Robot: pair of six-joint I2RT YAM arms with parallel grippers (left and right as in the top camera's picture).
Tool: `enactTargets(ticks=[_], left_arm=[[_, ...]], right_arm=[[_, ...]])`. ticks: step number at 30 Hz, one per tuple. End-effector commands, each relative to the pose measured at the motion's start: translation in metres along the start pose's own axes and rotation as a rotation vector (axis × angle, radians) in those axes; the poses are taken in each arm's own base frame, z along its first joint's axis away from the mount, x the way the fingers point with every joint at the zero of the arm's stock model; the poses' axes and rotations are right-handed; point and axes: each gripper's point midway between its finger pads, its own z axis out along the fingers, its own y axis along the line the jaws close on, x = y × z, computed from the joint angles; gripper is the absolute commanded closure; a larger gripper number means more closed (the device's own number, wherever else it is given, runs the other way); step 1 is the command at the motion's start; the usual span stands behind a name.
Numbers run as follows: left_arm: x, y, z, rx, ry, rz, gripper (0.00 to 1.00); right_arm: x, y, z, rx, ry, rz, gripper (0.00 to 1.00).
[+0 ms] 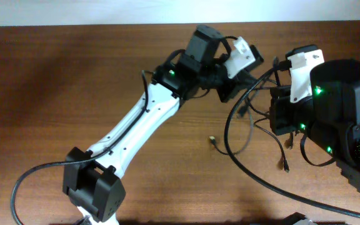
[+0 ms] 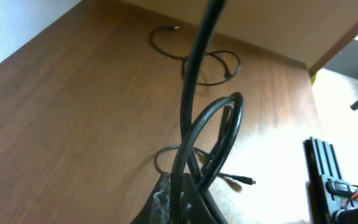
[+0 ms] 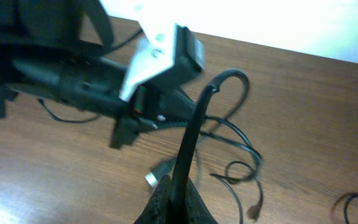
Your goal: Untangle cables
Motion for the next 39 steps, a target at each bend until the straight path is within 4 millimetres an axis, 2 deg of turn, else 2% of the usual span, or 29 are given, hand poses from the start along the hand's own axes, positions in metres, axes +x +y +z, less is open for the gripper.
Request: enactTargets(ticks=[1, 2, 4, 6, 9, 10, 12, 14, 16, 17, 18, 19, 20, 22, 23, 24, 27, 30, 31, 32, 33, 34, 35, 36, 37, 39], left_arm=[[0.018, 0.029, -0.02, -0.044, 0.038, -0.092, 1.0], [0.027, 0.044, -0.032, -0.072, 0.053, -0.134, 1.0], [0.048, 0.072, -0.06, -0.129, 0.084, -0.229, 1.0], [0.086, 0.114, -0.115, -0.226, 0.121, -0.388, 1.0], [0.12, 0.143, -0.168, -0.311, 0.14, -0.505, 1.0], [0.136, 0.154, -0.196, -0.354, 0.138, -0.579, 1.0], [0.144, 0.15, -0.214, -0.312, 0.116, -0.593, 1.0], [0.131, 0.128, -0.209, -0.174, 0.054, -0.585, 1.0], [0.113, 0.107, -0.189, -0.061, 0.023, -0.568, 0.96], [0.098, 0.09, -0.174, 0.026, -0.004, -0.544, 0.65], [0.085, 0.076, -0.166, 0.1, -0.036, -0.531, 0.48], [0.064, 0.058, -0.159, 0.208, -0.098, -0.503, 0.4], [0.059, 0.055, -0.155, 0.207, -0.094, -0.468, 0.37], [0.102, 0.094, -0.155, -0.135, 0.158, -0.419, 0.38], [0.13, 0.115, -0.177, -0.406, 0.358, -0.381, 0.4], [0.124, 0.115, -0.185, -0.449, 0.359, -0.36, 0.41], [0.078, 0.1, -0.229, -0.566, 0.249, -0.258, 0.45], [0.032, 0.049, -0.282, -0.663, 0.126, -0.169, 0.48], [0.027, 0.037, -0.29, -0.673, 0.11, -0.152, 0.48], [0.021, 0.015, -0.301, -0.683, 0.093, -0.133, 0.47], [0.022, 0.006, -0.304, -0.681, 0.096, -0.136, 0.46], [0.026, 0.003, -0.305, -0.686, 0.112, -0.149, 0.46], [0.036, 0.004, -0.304, -0.687, 0.144, -0.176, 0.47], [0.04, 0.006, -0.302, -0.681, 0.155, -0.187, 0.48], [0.04, 0.007, -0.301, -0.68, 0.156, -0.188, 0.48], [0.04, 0.007, -0.301, -0.679, 0.157, -0.189, 0.48]], right_arm=[[-0.005, -0.024, -0.007, 0.133, -0.038, 0.058, 0.96], [-0.004, -0.046, -0.011, 0.261, -0.048, 0.114, 0.96], [0.002, -0.075, -0.018, 0.396, -0.043, 0.174, 0.96], [0.01, -0.105, -0.024, 0.49, -0.02, 0.239, 0.96], [0.025, -0.138, -0.034, 0.595, 0.022, 0.316, 0.96], [0.03, -0.149, -0.038, 0.629, 0.035, 0.342, 0.96], [0.031, -0.147, -0.036, 0.604, 0.046, 0.335, 0.96], [0.027, -0.119, -0.019, 0.412, 0.073, 0.257, 0.96], [0.023, -0.072, -0.001, 0.109, 0.111, 0.061, 0.96], [0.026, -0.053, 0.004, -0.011, 0.14, -0.022, 0.94], [0.032, -0.043, 0.008, -0.076, 0.172, -0.07, 0.85], [0.036, -0.041, 0.013, -0.094, 0.201, -0.078, 0.75], [0.037, -0.042, 0.018, -0.095, 0.218, -0.075, 0.63], [0.038, -0.042, 0.025, -0.101, 0.24, -0.071, 0.59], [0.038, -0.034, 0.035, -0.157, 0.259, -0.085, 0.59], [0.04, -0.03, 0.044, -0.173, 0.29, -0.094, 0.59], [0.052, -0.006, 0.087, -0.251, 0.427, -0.17, 0.6], [0.071, 0.02, 0.132, -0.311, 0.567, -0.242, 0.6], [0.078, 0.027, 0.148, -0.324, 0.61, -0.252, 0.69], [0.09, 0.035, 0.167, -0.341, 0.676, -0.264, 0.75], [0.098, 0.042, 0.178, -0.353, 0.718, -0.277, 0.75], [0.113, 0.059, 0.194, -0.378, 0.782, -0.314, 0.75], [0.127, 0.076, 0.204, -0.402, 0.824, -0.384, 0.76], [0.134, 0.082, 0.214, -0.363, 0.842, -0.445, 0.76], [0.136, 0.086, 0.219, -0.343, 0.84, -0.479, 0.76], [0.129, 0.099, 0.231, -0.346, 0.777, -0.511, 0.83]])
